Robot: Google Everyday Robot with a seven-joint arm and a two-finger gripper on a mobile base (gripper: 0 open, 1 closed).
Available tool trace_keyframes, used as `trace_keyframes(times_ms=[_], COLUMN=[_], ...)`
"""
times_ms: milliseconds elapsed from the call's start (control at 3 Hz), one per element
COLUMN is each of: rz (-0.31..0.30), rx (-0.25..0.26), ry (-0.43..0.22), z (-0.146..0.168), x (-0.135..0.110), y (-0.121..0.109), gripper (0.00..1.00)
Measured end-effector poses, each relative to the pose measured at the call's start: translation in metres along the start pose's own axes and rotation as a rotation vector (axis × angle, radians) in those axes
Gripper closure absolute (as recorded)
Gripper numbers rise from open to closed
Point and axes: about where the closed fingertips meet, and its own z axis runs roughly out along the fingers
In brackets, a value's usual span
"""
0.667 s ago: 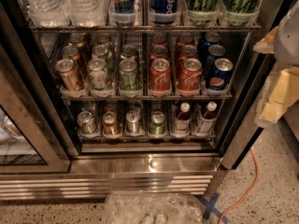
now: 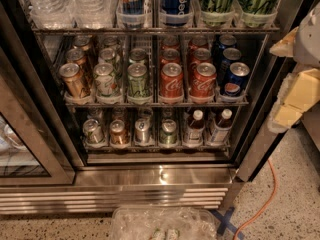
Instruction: Pick green can from top shelf of fridge
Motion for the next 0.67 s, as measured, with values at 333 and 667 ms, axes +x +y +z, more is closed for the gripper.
trace_keyframes(times_ms=[333,667], rz=[0.137,0.253], rx=[-0.010,-0.036], ry=[-0.166,-0.351], z=[0.016,0.021], x=[-0.006,-0.031], y=[-0.013,-0.025], gripper=[0.00,0.00])
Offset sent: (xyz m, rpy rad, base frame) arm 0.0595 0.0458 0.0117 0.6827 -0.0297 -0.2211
